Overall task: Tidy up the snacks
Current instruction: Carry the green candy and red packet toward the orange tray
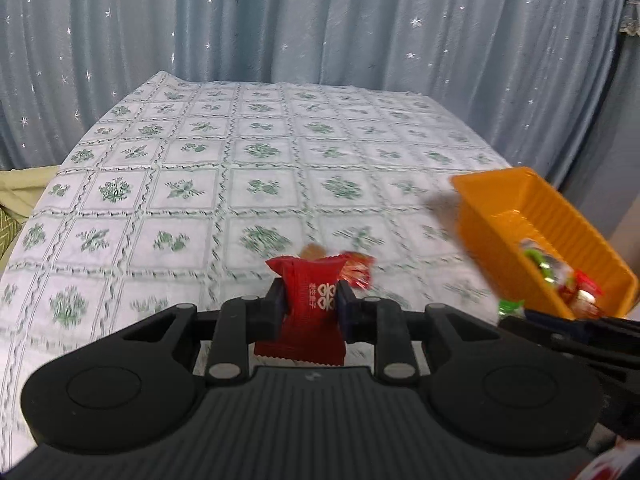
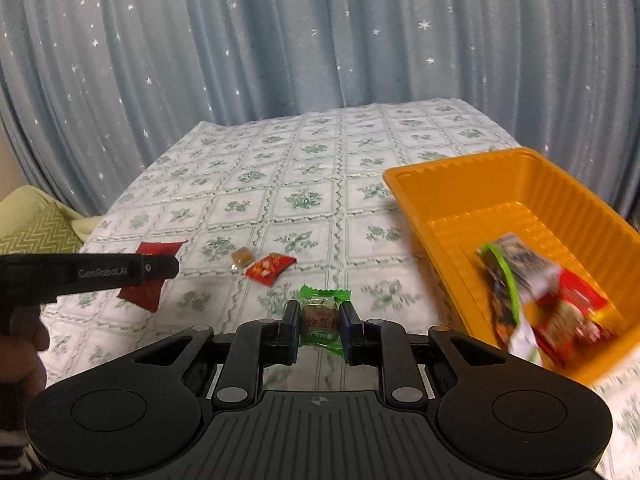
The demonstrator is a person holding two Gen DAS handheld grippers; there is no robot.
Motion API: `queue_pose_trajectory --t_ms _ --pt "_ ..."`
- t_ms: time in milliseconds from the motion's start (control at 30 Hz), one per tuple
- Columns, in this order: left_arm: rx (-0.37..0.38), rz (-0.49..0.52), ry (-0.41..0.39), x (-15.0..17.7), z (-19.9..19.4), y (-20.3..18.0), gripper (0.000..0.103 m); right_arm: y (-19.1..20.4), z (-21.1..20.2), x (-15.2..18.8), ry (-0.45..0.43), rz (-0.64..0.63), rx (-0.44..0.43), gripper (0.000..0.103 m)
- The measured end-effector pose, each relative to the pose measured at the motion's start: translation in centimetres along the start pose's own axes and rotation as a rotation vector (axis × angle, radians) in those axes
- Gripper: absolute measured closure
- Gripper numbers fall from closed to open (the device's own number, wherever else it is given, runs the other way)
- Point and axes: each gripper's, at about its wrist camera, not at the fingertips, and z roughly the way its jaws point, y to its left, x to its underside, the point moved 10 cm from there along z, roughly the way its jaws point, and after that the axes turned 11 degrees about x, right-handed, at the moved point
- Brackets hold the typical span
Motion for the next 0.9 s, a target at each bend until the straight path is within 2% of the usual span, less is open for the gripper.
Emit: queue_pose_trajectory --t_ms 400,900 --pt "0.051 -0.002 -0.027 2.9 -7.2 -5.7 0.08 -1.6 -7.7 0.3 -0.042 0.024 0.035 0.082" --pt "0.093 0.033 -0.05 3.6 -10.9 -9.4 0.08 -3.3 -12.5 1.0 -0.071 0.059 0.067 0.082"
